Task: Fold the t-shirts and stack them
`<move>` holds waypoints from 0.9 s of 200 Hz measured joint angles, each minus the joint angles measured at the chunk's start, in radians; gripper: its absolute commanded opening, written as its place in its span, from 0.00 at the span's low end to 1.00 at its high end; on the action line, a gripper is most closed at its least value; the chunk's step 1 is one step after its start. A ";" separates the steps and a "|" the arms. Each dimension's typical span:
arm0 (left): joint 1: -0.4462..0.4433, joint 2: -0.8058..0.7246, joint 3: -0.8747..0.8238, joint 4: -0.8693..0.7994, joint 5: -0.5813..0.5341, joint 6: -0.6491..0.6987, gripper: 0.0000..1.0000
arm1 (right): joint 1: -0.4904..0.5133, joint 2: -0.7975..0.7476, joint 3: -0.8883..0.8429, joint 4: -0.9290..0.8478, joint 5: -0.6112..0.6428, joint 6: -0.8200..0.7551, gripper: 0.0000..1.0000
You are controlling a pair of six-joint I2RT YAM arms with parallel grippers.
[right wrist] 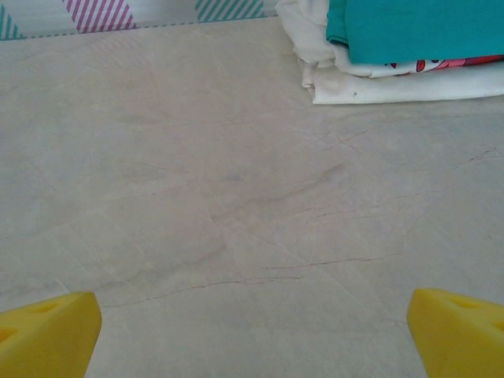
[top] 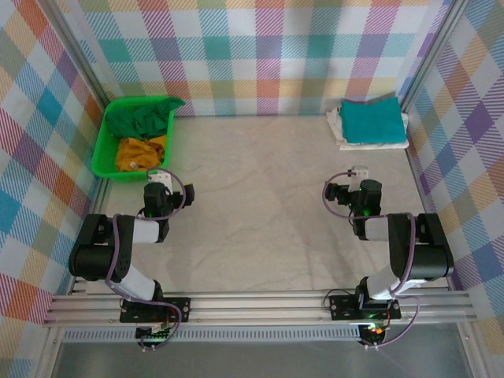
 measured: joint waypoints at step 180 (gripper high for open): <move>0.183 0.586 1.657 -1.361 -0.066 -0.212 0.98 | 0.266 0.134 1.005 -1.044 -0.159 0.288 0.79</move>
